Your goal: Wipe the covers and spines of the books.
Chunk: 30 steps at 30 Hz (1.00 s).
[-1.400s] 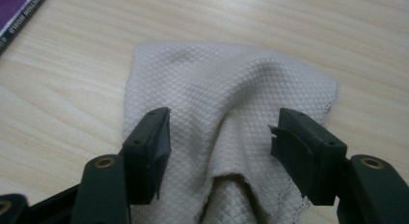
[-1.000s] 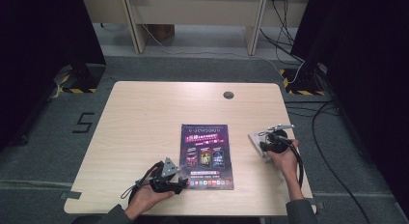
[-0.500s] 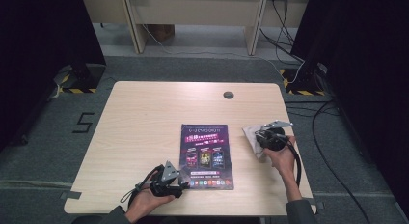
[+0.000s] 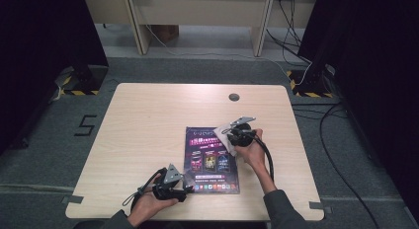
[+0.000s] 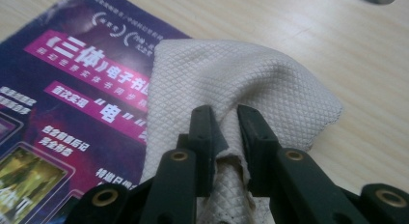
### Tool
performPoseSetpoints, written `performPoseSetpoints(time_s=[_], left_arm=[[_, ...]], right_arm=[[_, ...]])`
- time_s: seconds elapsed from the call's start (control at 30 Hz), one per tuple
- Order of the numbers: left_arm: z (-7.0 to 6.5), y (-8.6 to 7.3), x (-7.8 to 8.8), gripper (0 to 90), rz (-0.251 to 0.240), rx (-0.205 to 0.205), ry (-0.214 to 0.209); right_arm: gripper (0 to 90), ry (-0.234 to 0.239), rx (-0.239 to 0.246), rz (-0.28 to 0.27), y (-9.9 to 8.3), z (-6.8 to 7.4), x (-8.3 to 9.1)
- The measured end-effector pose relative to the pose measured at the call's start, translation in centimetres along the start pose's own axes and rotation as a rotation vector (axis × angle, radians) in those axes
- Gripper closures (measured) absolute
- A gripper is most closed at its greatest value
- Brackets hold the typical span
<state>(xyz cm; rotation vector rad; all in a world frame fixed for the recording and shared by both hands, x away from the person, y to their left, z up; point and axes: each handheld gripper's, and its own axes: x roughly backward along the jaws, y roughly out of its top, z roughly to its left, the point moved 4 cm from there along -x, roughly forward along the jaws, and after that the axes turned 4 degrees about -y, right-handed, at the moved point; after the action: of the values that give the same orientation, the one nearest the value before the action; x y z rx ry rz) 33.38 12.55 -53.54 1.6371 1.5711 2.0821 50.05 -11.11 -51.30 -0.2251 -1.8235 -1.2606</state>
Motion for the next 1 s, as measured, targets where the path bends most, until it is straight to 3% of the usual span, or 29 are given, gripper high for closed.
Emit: performPoseSetpoints(time_s=[0.2, 0.3, 0.53, 0.67, 0.73, 0.87, 0.93, 1.0], left_arm=[[0.1, 0.0, 0.0, 39.1, 0.000, -0.002, 0.005], [0.1, 0.0, 0.0, 37.4, -0.004, 0.001, 0.006], [0.1, 0.0, 0.0, 37.3, 0.003, -0.007, 0.011], [0.1, 0.0, 0.0, 37.3, 0.005, -0.009, 0.009], [0.1, 0.0, 0.0, 37.3, 0.003, -0.007, 0.009], [0.1, 0.0, 0.0, 37.3, 0.003, -0.007, 0.009], [0.1, 0.0, 0.0, 37.3, 0.002, -0.009, 0.010], [0.1, 0.0, 0.0, 37.3, 0.002, -0.009, 0.010]], right_arm=[[75.3, 0.014, -0.003, 0.017, -0.5, 0.0, -0.9], [75.4, -0.016, 0.011, 0.021, -0.4, -0.3, -1.0], [75.6, -0.054, -0.061, 0.016, 0.4, -1.5, -2.1], [76.5, -0.095, 0.007, 0.033, 1.0, -0.5, -2.3], [76.5, -0.066, 0.031, 0.030, 1.1, 0.6, -2.3], [76.5, 0.047, 0.062, 0.026, 1.1, 3.0, -2.0], [76.4, 0.051, 0.081, 0.025, 1.0, 3.6, -1.9], [76.2, 0.064, 0.062, 0.024, 1.0, 3.2, -2.0]])
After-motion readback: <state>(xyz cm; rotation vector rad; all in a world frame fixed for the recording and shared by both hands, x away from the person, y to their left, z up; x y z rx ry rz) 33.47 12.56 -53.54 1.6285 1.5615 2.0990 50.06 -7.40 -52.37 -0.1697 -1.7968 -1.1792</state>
